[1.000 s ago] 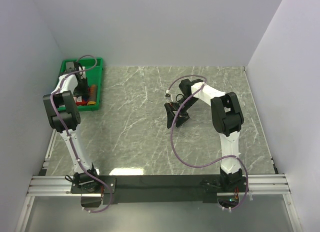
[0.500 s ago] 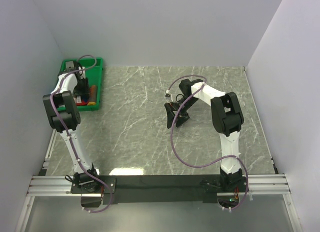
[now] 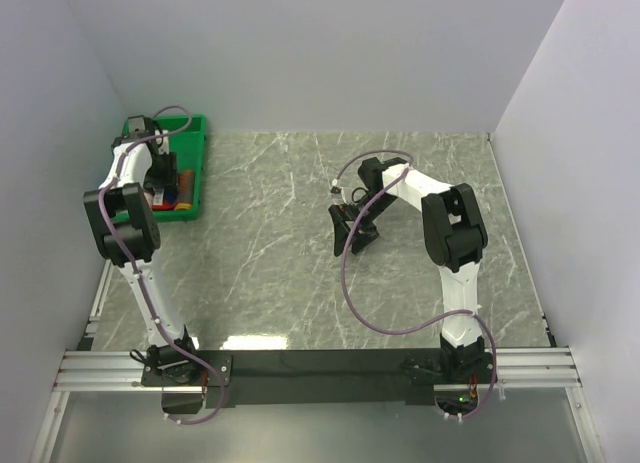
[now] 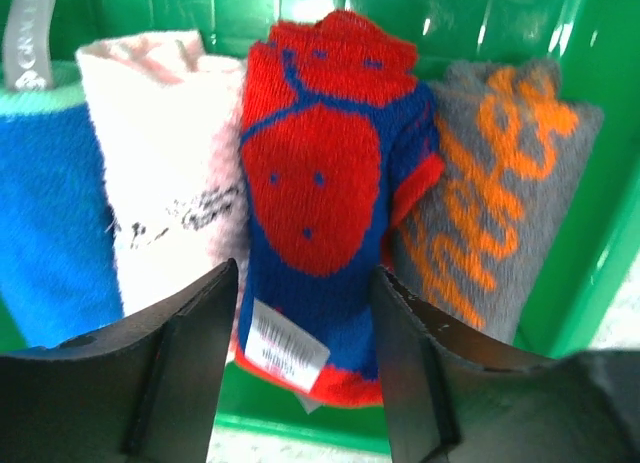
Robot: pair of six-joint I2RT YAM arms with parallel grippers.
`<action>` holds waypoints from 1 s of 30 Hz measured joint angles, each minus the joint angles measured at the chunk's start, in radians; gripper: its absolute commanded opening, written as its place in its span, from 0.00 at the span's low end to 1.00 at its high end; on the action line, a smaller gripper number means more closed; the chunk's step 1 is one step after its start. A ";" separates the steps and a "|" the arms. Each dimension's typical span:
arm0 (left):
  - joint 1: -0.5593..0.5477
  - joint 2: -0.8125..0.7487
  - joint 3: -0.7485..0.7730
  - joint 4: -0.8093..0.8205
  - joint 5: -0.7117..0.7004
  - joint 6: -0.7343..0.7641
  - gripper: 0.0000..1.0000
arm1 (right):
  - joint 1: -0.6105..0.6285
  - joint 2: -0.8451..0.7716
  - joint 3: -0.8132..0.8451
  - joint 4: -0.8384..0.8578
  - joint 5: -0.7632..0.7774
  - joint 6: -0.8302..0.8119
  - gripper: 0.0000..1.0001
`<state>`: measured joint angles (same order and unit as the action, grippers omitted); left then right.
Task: Roll the towels
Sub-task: Place the rolled towel into the container
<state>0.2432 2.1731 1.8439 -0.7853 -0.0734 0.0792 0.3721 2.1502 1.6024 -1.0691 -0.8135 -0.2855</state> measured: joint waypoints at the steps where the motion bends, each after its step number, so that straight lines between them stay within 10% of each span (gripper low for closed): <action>1: 0.000 -0.008 -0.004 -0.002 0.000 0.005 0.60 | 0.000 0.000 0.000 0.000 0.000 0.000 1.00; 28: 0.030 -0.089 -0.135 -0.040 0.008 0.030 0.69 | 0.000 0.000 0.000 -0.002 -0.007 -0.004 1.00; 30: 0.030 -0.099 -0.119 -0.060 0.009 0.042 0.91 | 0.000 0.000 0.000 -0.002 -0.007 -0.004 1.00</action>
<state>0.2733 2.0739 1.7252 -0.8452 -0.0643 0.1207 0.3721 2.1498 1.6024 -1.0714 -0.8207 -0.2897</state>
